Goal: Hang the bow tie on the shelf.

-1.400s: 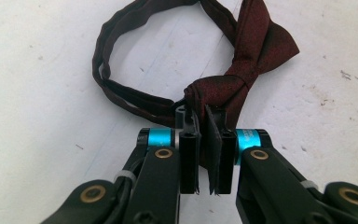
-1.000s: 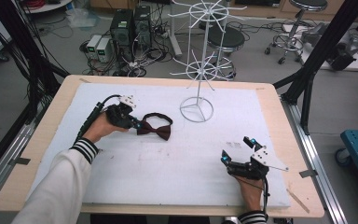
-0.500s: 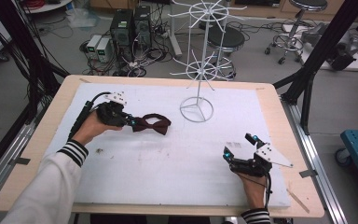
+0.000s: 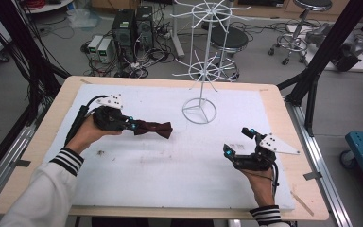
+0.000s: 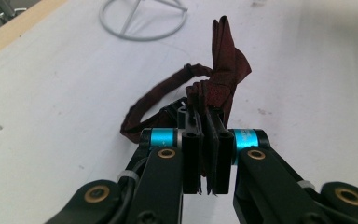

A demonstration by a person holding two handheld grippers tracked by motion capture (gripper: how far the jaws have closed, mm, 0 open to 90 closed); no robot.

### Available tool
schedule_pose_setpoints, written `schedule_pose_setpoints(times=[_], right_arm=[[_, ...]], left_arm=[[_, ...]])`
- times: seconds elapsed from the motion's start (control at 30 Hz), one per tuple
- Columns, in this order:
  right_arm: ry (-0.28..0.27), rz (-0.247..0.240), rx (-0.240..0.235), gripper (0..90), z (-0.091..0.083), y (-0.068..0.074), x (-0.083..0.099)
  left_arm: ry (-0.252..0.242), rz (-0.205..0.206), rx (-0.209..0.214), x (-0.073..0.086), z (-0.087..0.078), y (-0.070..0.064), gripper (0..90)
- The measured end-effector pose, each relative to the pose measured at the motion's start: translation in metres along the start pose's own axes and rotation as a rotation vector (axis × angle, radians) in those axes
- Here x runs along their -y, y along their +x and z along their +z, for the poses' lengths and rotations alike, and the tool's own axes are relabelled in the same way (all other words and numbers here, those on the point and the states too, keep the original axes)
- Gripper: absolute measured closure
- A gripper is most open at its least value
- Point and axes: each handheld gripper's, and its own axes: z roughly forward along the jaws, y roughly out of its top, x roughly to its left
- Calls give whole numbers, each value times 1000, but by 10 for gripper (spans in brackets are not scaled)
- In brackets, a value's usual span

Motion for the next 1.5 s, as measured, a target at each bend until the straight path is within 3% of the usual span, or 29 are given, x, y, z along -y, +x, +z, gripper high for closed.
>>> schedule_pose_setpoints(times=[0.17, 0.4, 0.67, 0.83, 1.07, 1.3, 1.5], right_arm=[[41, 11, -41, 12, 8, 1, -8], [83, 7, -155, 12, 23, 7, -25], [134, -53, -268, 12, 43, 22, -44], [164, -61, -333, 13, 58, 31, -51], [185, -60, -371, 13, 78, 36, -61], [217, -85, -426, 47, 93, 42, -69], [257, -64, -462, 96, 103, 45, -71]], left_arm=[[-60, 3, 17, -3, -6, -9, 859], [-107, 9, 24, -4, -10, -17, 859], [-165, 8, 40, -7, -10, -25, 859], [-191, 9, 54, -11, -11, -31, 859], [-240, 3, 71, -14, -13, -36, 859], [-254, 9, 89, -17, -7, -39, 859], [-289, 4, 114, -20, -5, -43, 859]])
